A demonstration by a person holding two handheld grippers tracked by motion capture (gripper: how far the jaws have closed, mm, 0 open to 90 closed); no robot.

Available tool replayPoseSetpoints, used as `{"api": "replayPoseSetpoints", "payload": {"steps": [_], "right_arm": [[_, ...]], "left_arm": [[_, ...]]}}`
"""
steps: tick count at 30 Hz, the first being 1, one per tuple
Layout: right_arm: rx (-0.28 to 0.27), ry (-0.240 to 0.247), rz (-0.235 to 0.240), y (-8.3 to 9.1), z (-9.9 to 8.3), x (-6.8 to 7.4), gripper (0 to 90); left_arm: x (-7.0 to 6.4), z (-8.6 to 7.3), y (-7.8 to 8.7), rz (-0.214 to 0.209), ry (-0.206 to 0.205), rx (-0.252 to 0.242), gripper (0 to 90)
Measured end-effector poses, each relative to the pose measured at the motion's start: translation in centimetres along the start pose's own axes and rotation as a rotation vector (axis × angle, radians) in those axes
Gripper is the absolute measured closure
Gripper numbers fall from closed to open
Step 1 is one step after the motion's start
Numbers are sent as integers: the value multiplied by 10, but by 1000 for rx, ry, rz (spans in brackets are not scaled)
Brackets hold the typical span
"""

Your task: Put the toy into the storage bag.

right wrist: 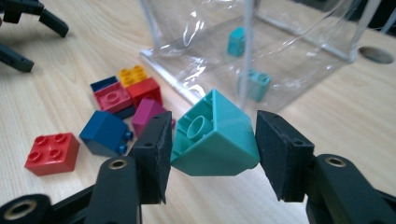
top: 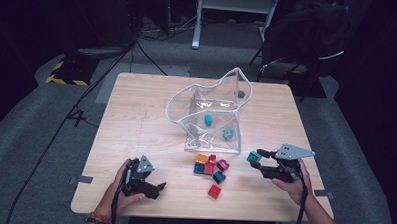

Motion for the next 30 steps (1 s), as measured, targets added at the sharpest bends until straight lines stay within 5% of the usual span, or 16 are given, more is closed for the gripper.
{"api": "replayPoseSetpoints", "payload": {"steps": [16,30], "right_arm": [[-42,32,-72,22,58,-42,481],[-83,69,-127,24,93,-51,481]], "left_arm": [[0,0,0,0,0,0,2],[0,0,0,0,0,0,2]]}}
Point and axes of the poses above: each handheld gripper's, and its own axes: y roughly backward along the jaws, z roughly out of its top, x roughly to its left, the point moved 5 cm from there along -y, roughly forward along the jaws, and after that the axes turned 14 degrees about y, right-handed, at the moved point
